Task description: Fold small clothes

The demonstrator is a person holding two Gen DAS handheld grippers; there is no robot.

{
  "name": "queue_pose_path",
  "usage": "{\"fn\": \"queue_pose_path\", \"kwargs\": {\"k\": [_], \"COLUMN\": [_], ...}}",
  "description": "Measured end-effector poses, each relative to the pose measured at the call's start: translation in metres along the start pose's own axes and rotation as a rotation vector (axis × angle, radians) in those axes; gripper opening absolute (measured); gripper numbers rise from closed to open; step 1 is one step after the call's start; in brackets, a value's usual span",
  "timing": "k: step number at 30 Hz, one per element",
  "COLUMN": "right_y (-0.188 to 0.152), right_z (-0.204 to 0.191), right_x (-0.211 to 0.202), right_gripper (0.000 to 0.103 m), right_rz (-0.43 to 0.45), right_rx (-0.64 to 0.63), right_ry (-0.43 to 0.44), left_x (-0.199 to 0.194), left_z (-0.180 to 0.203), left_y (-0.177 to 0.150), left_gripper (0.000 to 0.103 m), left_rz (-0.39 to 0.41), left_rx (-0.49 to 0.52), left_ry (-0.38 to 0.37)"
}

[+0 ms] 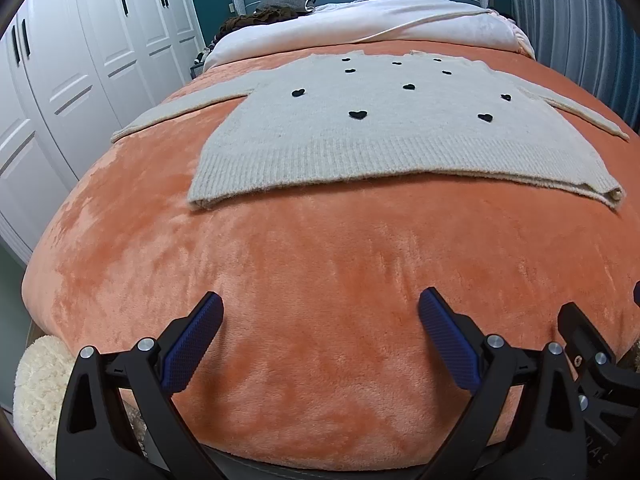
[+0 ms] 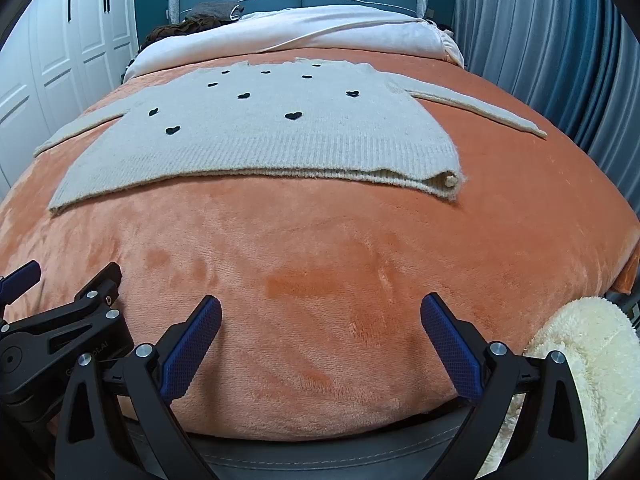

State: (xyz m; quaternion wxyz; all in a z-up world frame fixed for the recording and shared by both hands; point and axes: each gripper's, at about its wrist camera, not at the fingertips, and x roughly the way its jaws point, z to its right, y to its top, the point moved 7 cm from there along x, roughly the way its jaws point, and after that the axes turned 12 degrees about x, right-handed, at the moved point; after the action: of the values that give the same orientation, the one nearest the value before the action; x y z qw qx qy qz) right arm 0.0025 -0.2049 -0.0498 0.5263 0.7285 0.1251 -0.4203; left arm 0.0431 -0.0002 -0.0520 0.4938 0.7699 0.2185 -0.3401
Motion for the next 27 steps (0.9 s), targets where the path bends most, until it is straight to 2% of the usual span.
{"fn": "queue_pose_path", "kwargs": {"k": [27], "right_y": [-0.002], "right_z": [0.0012], "right_x": [-0.0009], "right_gripper": [0.098], "right_rz": [0.0], "right_rx": [0.006], "right_ry": [-0.002], "left_x": [0.001], "left_z": [-0.0007], "left_y": [-0.0012], "left_gripper": [0.096], "left_rz": [-0.001], "left_rx": [0.001], "left_ry": [0.0]}}
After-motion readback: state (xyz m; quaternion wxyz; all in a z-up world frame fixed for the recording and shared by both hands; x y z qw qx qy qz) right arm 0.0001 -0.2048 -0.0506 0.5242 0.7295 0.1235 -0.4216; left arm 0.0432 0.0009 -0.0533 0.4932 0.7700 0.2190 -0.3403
